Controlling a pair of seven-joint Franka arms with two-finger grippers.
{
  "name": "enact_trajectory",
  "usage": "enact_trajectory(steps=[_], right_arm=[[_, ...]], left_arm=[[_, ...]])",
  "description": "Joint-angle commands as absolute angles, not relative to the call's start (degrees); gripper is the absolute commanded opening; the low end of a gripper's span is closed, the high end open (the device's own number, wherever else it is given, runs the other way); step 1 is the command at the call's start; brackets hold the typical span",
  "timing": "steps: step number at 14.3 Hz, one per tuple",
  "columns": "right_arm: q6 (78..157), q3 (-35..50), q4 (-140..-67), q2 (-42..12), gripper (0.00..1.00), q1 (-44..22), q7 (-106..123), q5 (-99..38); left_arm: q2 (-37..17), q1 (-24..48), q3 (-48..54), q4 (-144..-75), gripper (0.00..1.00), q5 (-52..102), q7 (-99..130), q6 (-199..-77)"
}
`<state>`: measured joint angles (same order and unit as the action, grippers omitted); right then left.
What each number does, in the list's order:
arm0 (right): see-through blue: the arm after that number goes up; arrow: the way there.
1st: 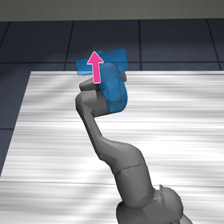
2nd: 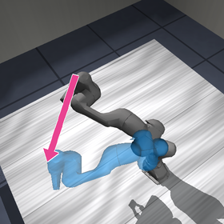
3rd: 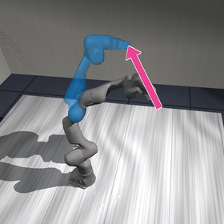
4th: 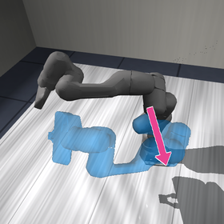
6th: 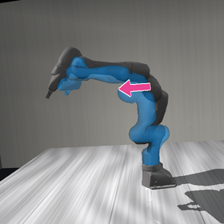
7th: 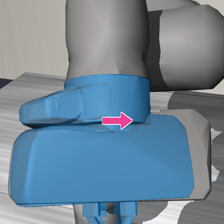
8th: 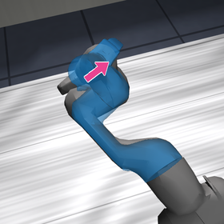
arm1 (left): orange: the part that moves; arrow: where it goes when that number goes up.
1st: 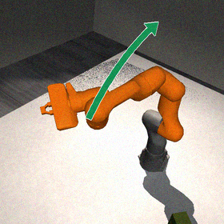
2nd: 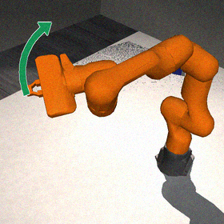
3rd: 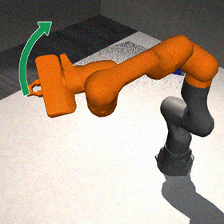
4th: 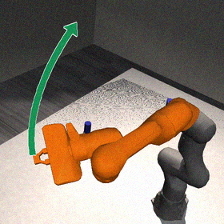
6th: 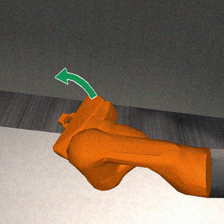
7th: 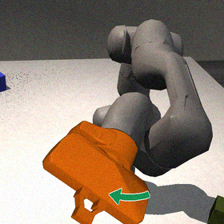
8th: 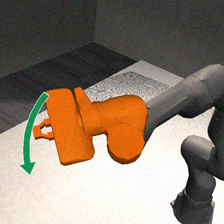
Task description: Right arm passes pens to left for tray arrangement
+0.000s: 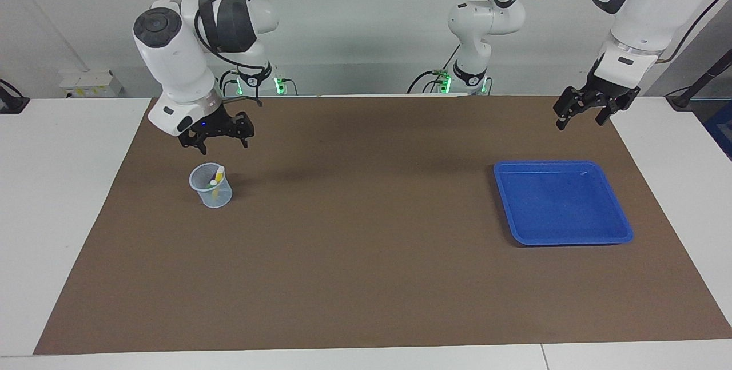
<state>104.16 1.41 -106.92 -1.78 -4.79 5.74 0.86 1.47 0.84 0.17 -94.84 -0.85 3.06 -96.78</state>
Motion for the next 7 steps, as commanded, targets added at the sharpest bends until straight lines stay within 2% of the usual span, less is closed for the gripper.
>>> enact_trajectory(steps=[1,2,6,7], right_arm=[[109.33,1.49,-111.79,-0.96,1.00,-2.91,10.98,-0.35],[109.94,1.49,-112.32,-1.05,1.00,-2.20,12.03,-0.09],[113.37,1.49,-115.04,-1.76,0.84,-0.27,12.04,0.26],[113.90,1.41,-116.53,-1.58,0.77,0.35,11.87,0.26]], left_arm=[[1.23,0.35,0.44,-93.69,1.00,-1.32,2.37,-95.89],[1.32,0.35,0.44,-93.78,1.00,-1.32,2.29,-95.98],[1.49,0.00,0.44,-94.13,1.00,-1.23,2.29,-96.24],[1.49,-0.09,0.44,-94.22,1.00,-1.23,2.29,-96.24]])
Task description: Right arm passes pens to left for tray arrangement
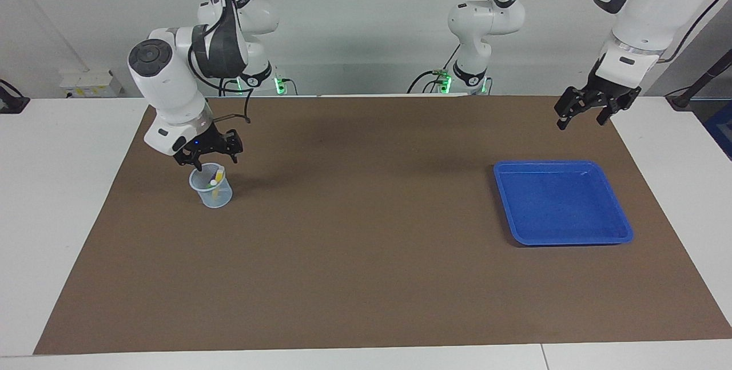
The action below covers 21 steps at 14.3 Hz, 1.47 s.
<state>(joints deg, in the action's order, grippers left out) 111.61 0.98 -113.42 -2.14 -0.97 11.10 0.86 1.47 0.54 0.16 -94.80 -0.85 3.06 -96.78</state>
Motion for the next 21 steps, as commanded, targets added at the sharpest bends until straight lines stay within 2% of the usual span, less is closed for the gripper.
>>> enact_trajectory(steps=[1,9,11,19,21], right_arm=[[115.30,1.49,-117.76,-1.50,0.75,0.70,11.95,0.26],[117.59,1.58,-120.23,-1.67,0.48,0.62,9.93,0.26],[117.95,1.58,-120.23,-1.76,0.38,0.62,10.02,0.26],[119.53,1.58,-120.23,-2.37,0.36,0.88,10.46,0.26],[119.53,1.49,-120.23,-2.46,0.19,0.88,10.46,0.26]], left_arm=[[1.58,-0.09,0.53,-94.31,1.00,-1.23,2.29,-96.24],[2.02,0.35,0.53,-95.27,1.00,0.26,2.46,-97.29],[2.11,0.35,0.61,-95.36,1.00,0.35,2.46,-96.77],[2.55,0.79,1.05,-96.41,1.00,0.62,2.90,-98.52],[2.55,0.70,1.05,-96.50,1.00,0.62,3.77,-98.53]])
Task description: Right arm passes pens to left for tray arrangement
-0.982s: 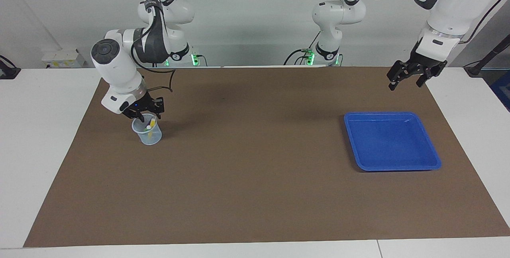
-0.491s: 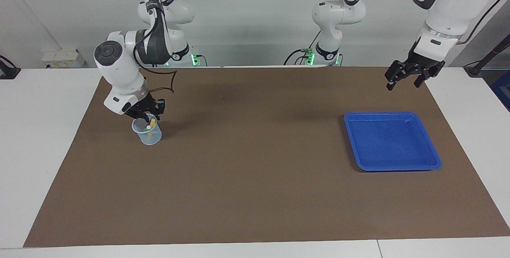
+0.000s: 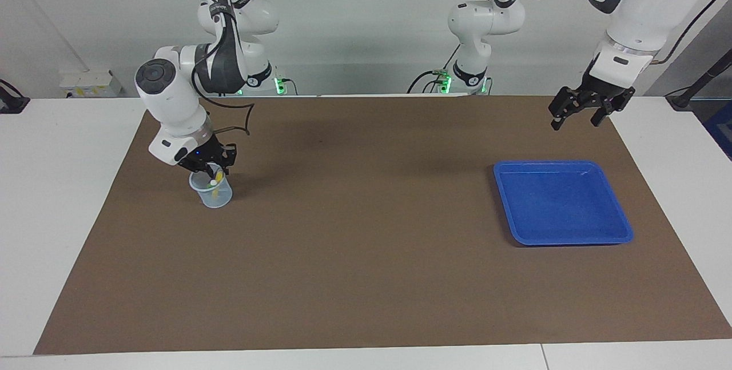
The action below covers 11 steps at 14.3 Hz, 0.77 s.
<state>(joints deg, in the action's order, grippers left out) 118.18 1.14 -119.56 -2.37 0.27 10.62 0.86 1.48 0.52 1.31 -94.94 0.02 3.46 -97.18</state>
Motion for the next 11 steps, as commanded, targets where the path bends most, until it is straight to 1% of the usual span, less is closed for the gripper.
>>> enact_trajectory(steps=[1,2,3,7,9,11], right_arm=[[119.53,1.49,-120.23,-2.55,0.12,1.05,10.55,0.26],[119.53,1.49,-120.23,-2.55,0.02,1.05,10.63,0.26],[119.53,1.49,-120.23,-2.55,0.00,1.05,10.63,0.26],[119.36,1.49,-119.71,-2.72,0.00,1.23,14.31,0.44],[117.96,1.41,-118.22,-3.07,0.00,1.41,18.35,1.84],[114.36,1.41,-115.85,-3.08,0.00,1.49,21.87,4.56]], left_arm=[[2.64,0.70,1.05,-96.68,1.00,0.62,3.87,-98.70],[2.81,0.53,1.14,-96.68,1.00,0.70,3.87,-98.88],[2.81,0.35,1.06,-97.03,1.00,1.31,3.78,-99.14],[3.25,0.61,1.14,-97.56,1.00,1.93,3.87,-98.79],[3.43,0.88,1.23,-98.08,1.00,2.19,3.87,-98.96],[3.60,0.88,1.14,-98.35,1.00,6.13,4.74,-99.23]])
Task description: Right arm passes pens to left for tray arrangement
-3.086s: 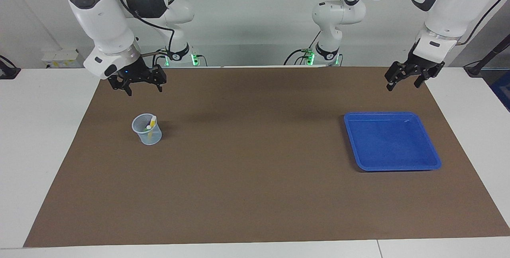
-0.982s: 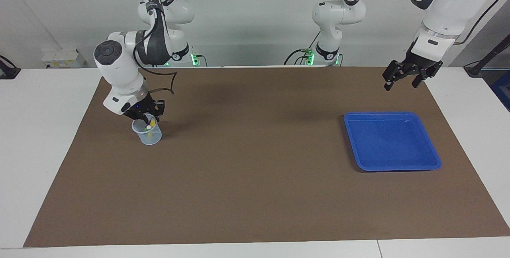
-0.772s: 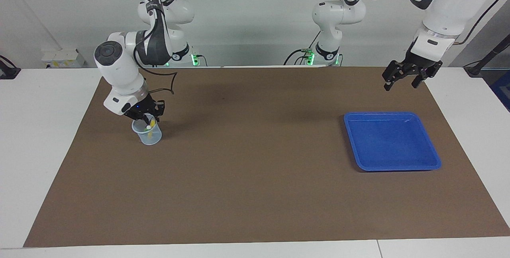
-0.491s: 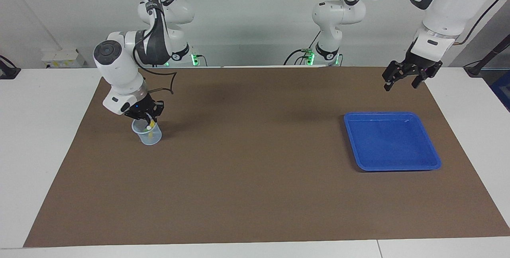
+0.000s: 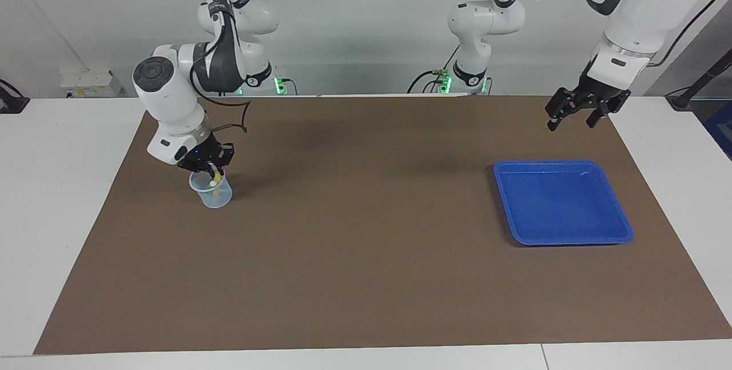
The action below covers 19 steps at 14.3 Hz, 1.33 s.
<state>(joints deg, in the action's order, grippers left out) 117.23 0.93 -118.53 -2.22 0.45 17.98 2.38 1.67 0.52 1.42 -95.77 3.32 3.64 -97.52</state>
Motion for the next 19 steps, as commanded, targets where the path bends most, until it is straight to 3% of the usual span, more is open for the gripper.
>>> enact_trajectory(steps=[1,7,13,19], right_arm=[[113.30,1.41,-115.40,-2.99,0.00,1.49,23.45,6.05],[113.64,1.32,-115.05,-2.72,0.00,3.96,33.31,8.78],[113.20,1.49,-114.70,-2.64,0.00,3.69,35.16,9.76],[108.74,1.93,-111.81,-2.46,0.00,3.08,35.95,9.23]], left_arm=[[3.78,0.88,1.14,-99.05,1.00,6.67,6.14,-99.84],[5.45,5.45,1.41,-103.35,1.00,7.55,13.78,-104.41],[10.36,7.12,1.41,-114.94,1.00,15.98,16.96,-115.47],[11.34,7.12,1.41,-117.42,1.00,24.33,18.28,-117.42]])
